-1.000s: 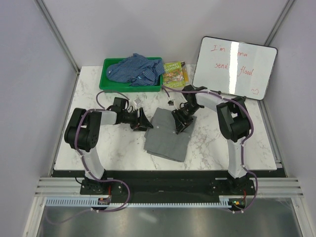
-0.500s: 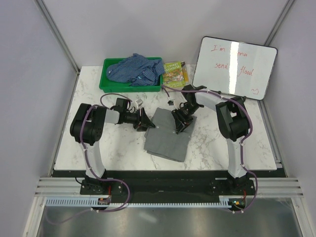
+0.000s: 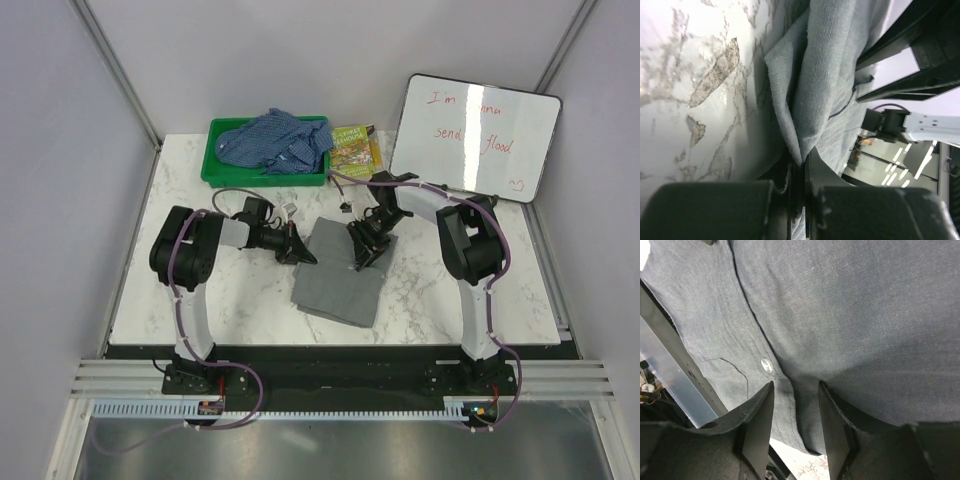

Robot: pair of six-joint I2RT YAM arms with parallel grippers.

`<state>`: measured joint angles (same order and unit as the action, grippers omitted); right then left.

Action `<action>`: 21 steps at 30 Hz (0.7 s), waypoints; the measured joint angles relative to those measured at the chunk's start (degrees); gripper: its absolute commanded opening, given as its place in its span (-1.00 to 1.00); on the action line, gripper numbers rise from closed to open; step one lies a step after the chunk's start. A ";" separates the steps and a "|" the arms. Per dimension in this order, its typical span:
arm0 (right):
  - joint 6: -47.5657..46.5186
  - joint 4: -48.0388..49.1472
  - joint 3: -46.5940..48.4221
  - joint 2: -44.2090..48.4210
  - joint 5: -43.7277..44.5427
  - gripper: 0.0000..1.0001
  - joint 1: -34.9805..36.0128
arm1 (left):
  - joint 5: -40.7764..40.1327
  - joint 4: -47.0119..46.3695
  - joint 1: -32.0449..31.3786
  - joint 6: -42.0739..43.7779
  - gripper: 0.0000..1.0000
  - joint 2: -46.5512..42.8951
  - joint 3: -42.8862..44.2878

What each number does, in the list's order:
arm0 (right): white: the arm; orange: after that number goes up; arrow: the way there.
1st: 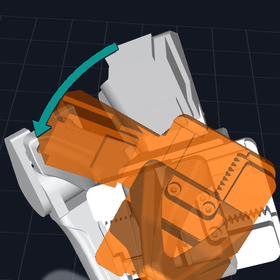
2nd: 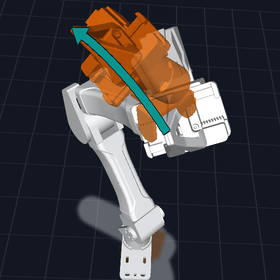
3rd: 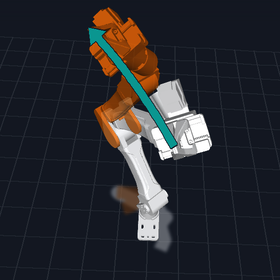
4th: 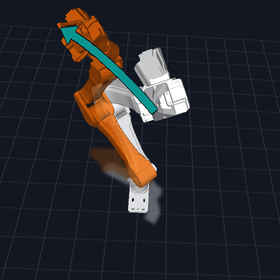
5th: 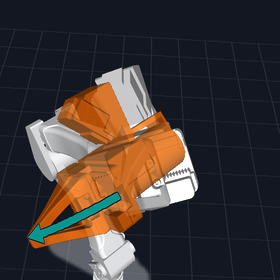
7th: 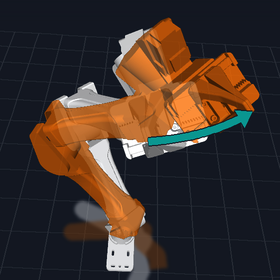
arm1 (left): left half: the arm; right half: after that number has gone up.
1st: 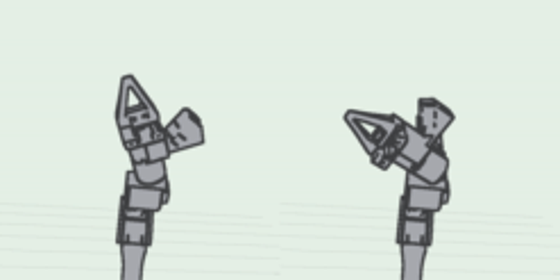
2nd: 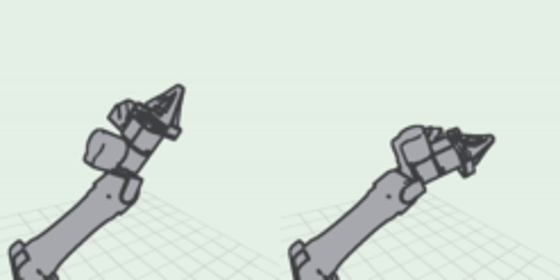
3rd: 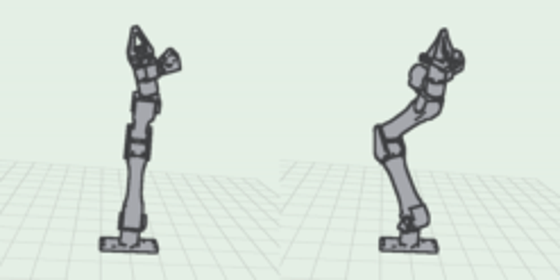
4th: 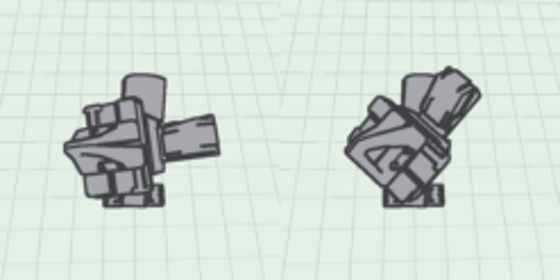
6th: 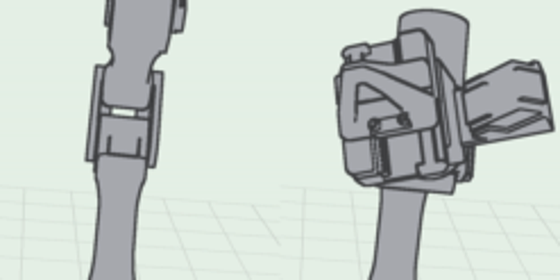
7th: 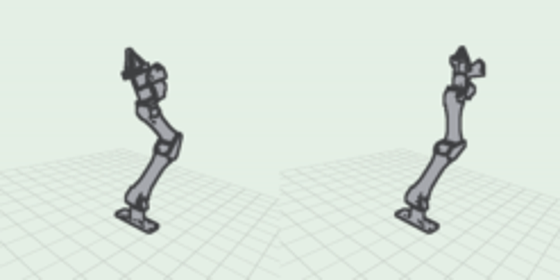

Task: Fold and stack the long sleeve shirts
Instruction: Fold the shirt

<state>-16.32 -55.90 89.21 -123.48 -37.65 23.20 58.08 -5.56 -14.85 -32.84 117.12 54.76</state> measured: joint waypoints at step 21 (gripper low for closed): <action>-1.73 -2.01 -2.95 11.04 -4.22 0.34 -13.60 | -63.10 65.46 -7.13 49.79 -0.96 -14.86 50.60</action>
<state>-18.04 -57.91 86.26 -112.44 -41.87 9.61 -5.02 59.90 -21.98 16.95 102.26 105.36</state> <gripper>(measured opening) 0.667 0.066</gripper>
